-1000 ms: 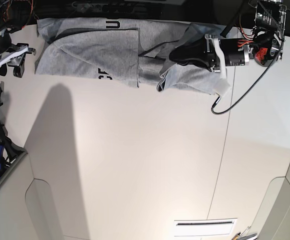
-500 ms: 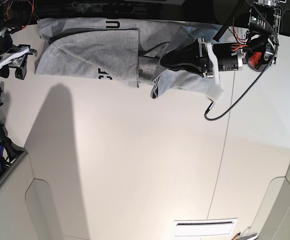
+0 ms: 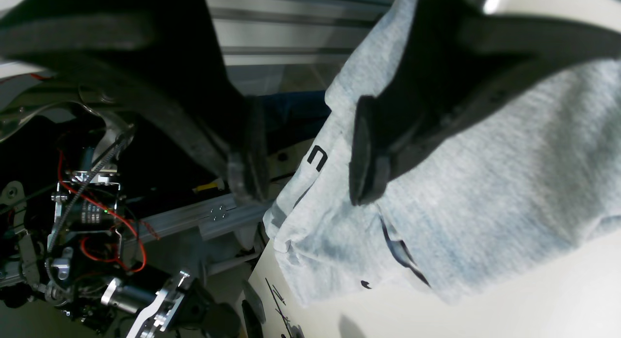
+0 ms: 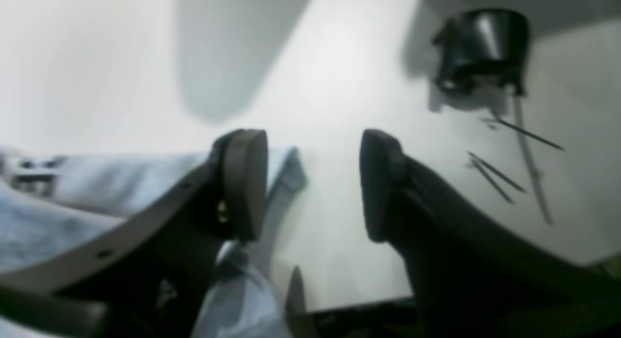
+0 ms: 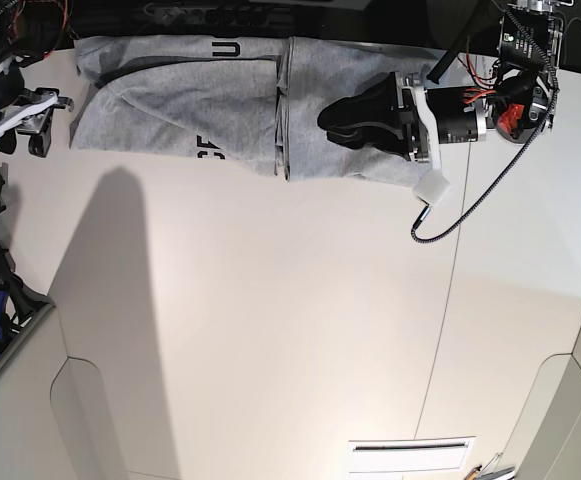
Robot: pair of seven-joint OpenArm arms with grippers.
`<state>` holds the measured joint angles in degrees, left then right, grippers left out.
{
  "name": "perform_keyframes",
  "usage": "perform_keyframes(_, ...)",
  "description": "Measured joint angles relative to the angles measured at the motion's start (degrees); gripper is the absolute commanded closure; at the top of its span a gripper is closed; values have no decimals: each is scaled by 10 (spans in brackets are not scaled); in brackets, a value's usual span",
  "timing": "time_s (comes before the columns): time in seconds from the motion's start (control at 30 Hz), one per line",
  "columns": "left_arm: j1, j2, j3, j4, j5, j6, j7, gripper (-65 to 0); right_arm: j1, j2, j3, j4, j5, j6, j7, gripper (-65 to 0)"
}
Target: Fold the T-shirt properly
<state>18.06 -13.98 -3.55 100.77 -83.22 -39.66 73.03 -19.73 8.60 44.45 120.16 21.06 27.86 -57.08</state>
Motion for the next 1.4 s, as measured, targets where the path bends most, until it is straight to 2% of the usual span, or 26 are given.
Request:
perform_keyframes(0.1, 0, 0, 0, 0, 0, 0, 0, -304, -12, 6, 0, -7, 1, 0, 4, -391)
perform_keyframes(0.17, -2, -2, 0, 0, 0, 0, 1, -304, -20, 6, 0, -23, 5, 0, 4, -391)
perform_keyframes(0.43, -8, -5, 0, 0, -2, 0, 0, -304, -17, 6, 0, -146, 138, 10, -9, -390)
perform_keyframes(0.57, -8, -13, 0, 0, -1, 0, 0, -304, -17, 9, 0, -209, 159, 9, -13, -390)
perform_keyframes(0.7, -8, -12, 0, 0, -2, 0, 0, -304, -17, 29, 0, -259, 187, 10, -17, -390)
perform_keyframes(0.77, -8, -12, 0, 0, -2, 0, 0, -304, -16, 35, 0, -278, 217, 27, -22, -390)
perform_keyframes(0.93, -11, -11, 0, 0, -1, 0, 0, -304, -15, 33, 1, -301, 286, 41, -53, -390)
perform_keyframes(1.4, -17, -11, 1, 0, -2, 0, 0, -304, -15, 31, 1, -302, 311, 43, -77, -390)
